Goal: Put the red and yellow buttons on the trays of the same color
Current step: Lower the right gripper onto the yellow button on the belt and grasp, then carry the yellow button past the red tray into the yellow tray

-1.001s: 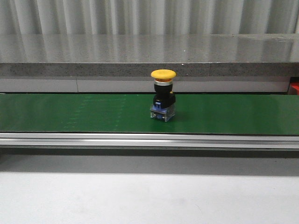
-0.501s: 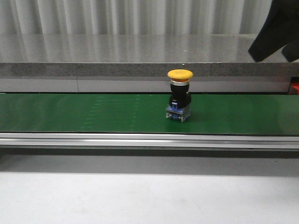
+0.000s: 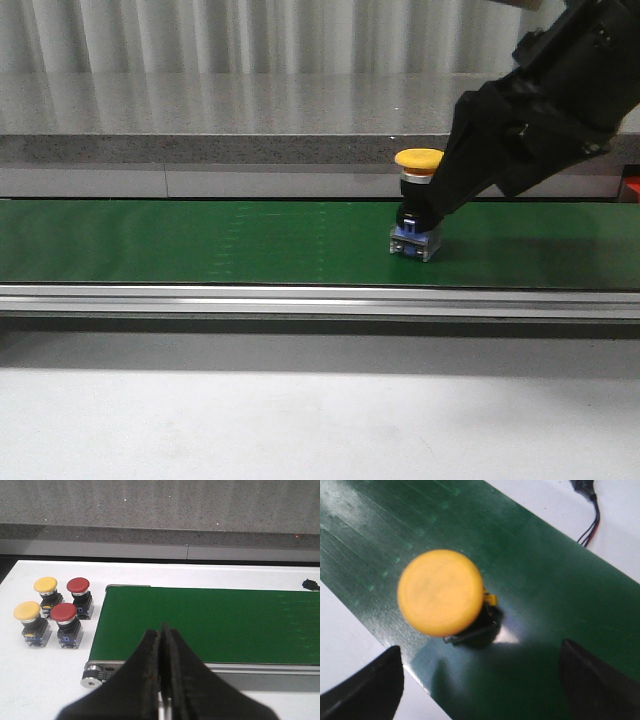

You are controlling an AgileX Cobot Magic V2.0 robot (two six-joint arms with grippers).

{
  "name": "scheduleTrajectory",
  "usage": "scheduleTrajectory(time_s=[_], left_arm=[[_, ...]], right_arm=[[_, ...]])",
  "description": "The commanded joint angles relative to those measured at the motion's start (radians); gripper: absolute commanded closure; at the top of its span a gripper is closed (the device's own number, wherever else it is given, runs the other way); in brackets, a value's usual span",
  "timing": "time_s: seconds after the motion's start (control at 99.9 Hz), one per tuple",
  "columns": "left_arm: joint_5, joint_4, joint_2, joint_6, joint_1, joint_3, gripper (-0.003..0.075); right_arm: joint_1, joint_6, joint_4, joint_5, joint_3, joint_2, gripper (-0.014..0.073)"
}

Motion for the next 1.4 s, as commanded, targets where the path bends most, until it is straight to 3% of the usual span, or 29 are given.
scheduleTrajectory(time_s=[0.0, 0.14, 0.26, 0.451, 0.521, 0.801, 0.941, 1.172, 1.392], left_arm=[[-0.077, -0.009, 0.005, -0.001, -0.007, -0.028, 0.0741], [-0.077, -0.009, 0.005, -0.001, -0.007, -0.028, 0.0741], [-0.077, -0.009, 0.005, -0.001, -0.007, -0.028, 0.0741], [-0.077, -0.009, 0.005, -0.001, -0.007, -0.028, 0.0741], [-0.077, -0.009, 0.005, -0.001, -0.007, -0.028, 0.0741], [-0.077, -0.009, 0.005, -0.001, -0.007, -0.028, 0.0741], [-0.077, -0.009, 0.005, -0.001, -0.007, -0.028, 0.0741], [-0.077, -0.009, 0.005, -0.001, -0.007, -0.028, 0.0741], [-0.077, -0.009, 0.005, -0.001, -0.007, -0.028, 0.0741]], right_arm=[[0.019, -0.014, 0.026, -0.065, -0.025, -0.022, -0.0029], [0.044, -0.014, 0.026, -0.152, -0.025, -0.001, -0.0027], [0.048, -0.014, 0.027, -0.207, -0.025, 0.022, 0.0039], [0.048, -0.014, 0.027, -0.204, -0.025, 0.032, 0.0353], [0.047, -0.014, 0.027, -0.203, -0.025, 0.032, 0.0421], [-0.019, 0.009, 0.026, -0.152, -0.025, -0.065, 0.0432], [-0.161, 0.064, 0.023, -0.110, -0.023, -0.165, 0.0432], [-0.543, 0.153, 0.002, -0.081, -0.023, -0.284, 0.0432], [-0.831, 0.310, 0.005, -0.171, -0.021, -0.270, 0.0432]])
